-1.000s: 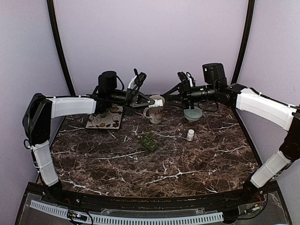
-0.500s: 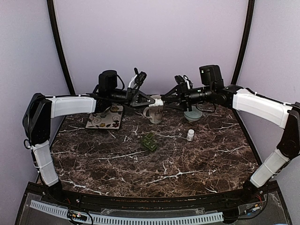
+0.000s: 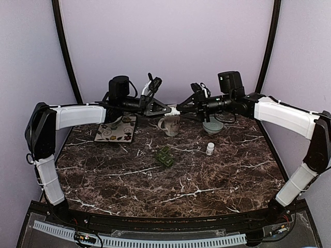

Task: Sort the pills into containers
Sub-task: Open the lid of the pill bottle.

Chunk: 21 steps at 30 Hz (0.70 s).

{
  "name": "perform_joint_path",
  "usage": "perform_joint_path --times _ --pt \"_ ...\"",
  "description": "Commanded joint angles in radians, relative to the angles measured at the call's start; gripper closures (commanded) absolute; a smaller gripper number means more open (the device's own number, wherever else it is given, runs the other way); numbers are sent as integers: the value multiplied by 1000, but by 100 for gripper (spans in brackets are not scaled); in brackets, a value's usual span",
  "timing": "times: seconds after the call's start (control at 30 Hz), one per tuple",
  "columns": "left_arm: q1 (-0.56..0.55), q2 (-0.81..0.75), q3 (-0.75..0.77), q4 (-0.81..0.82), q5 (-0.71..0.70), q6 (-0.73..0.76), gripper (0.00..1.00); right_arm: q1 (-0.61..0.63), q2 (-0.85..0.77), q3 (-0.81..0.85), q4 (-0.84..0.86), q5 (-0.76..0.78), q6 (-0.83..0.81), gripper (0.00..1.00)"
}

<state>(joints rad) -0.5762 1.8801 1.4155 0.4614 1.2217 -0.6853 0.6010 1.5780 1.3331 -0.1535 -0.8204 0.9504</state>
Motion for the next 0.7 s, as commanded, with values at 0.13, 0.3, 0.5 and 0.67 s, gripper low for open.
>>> perform_joint_path --times 0.13,0.3,0.5,0.67 --pt "-4 -18 35 -4 14 23 97 -3 34 52 48 -35 9 64" --pt "-3 -18 35 -10 15 26 97 0 41 57 49 -43 10 68" --pt "-4 -20 32 -14 13 30 97 4 44 72 28 -36 -18 81" --pt "-4 -24 22 -6 9 22 97 5 34 87 5 -32 -112 96"
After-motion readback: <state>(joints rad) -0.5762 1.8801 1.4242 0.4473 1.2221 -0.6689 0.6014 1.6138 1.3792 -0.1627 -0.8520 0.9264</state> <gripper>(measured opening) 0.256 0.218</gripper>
